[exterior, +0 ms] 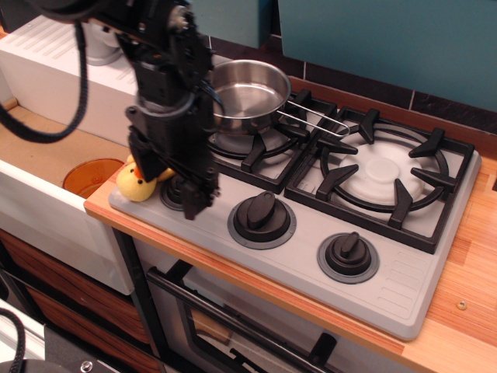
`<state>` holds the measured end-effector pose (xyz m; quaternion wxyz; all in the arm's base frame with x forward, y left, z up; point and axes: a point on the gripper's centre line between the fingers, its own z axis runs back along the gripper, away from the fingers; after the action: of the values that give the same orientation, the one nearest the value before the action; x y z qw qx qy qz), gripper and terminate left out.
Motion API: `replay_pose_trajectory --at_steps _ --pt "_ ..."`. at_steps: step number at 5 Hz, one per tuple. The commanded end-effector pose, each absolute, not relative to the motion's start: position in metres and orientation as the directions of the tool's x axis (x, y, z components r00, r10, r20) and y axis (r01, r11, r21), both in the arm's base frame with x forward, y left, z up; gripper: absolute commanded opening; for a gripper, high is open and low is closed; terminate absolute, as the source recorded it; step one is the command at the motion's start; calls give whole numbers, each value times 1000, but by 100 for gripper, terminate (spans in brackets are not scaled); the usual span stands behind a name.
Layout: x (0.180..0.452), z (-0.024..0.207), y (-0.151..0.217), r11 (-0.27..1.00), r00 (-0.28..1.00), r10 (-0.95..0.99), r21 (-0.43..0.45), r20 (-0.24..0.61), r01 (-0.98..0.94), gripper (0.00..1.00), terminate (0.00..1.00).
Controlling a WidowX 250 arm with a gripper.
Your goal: Put stuffedduck in pan
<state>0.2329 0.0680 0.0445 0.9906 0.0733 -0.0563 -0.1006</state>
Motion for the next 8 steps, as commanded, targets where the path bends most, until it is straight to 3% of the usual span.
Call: replay_pose_trajectory --at_steps 1,5,6,8 --pt "235 64 101 954 964 -230 225 132 197 100 0" --pt "252 80 124 940 947 -276 251 163 230 100 0" --pt "261 71 128 940 945 -284 242 165 240 100 0" --pt "252 36 120 954 958 -239 220 158 202 100 0"
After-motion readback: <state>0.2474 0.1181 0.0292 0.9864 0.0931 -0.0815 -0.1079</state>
